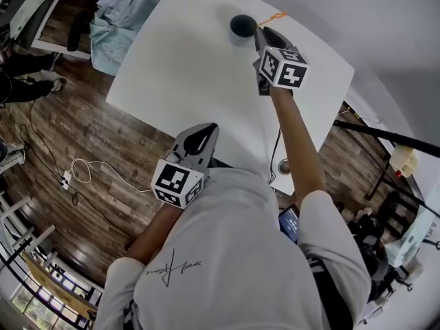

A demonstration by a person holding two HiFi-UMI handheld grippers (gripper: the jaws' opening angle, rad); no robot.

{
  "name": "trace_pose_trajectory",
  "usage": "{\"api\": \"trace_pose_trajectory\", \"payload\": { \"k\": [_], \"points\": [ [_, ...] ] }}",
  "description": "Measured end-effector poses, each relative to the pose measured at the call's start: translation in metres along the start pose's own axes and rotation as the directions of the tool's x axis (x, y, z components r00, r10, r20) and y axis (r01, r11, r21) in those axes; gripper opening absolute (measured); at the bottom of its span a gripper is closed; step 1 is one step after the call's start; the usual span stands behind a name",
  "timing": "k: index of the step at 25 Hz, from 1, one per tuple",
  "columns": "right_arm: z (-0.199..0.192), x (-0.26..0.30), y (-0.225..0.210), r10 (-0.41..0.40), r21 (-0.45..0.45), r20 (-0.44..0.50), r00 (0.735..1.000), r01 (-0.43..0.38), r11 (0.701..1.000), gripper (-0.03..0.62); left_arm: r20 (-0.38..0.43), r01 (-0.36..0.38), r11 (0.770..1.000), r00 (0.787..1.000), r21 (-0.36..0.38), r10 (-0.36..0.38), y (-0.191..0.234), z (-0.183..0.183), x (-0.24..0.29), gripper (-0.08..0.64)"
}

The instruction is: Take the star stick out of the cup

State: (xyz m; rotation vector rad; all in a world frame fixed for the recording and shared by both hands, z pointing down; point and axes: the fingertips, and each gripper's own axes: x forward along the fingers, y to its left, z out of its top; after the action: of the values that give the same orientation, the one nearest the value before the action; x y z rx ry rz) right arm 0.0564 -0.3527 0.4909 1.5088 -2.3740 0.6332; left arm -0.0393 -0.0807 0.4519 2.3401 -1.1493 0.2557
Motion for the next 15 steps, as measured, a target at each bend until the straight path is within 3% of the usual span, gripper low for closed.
{"api": "trace_pose_trajectory", "payload": {
  "k": [15],
  "points": [
    [0.004, 0.017, -0.009, -0.02, 0.036, 0.003, 1.0, 0.02, 0.999, 0.064, -0.024, 0.005, 1.0, 1.0, -0.029, -0.006, 0.007, -0.003, 0.009, 0.006]
  ]
}}
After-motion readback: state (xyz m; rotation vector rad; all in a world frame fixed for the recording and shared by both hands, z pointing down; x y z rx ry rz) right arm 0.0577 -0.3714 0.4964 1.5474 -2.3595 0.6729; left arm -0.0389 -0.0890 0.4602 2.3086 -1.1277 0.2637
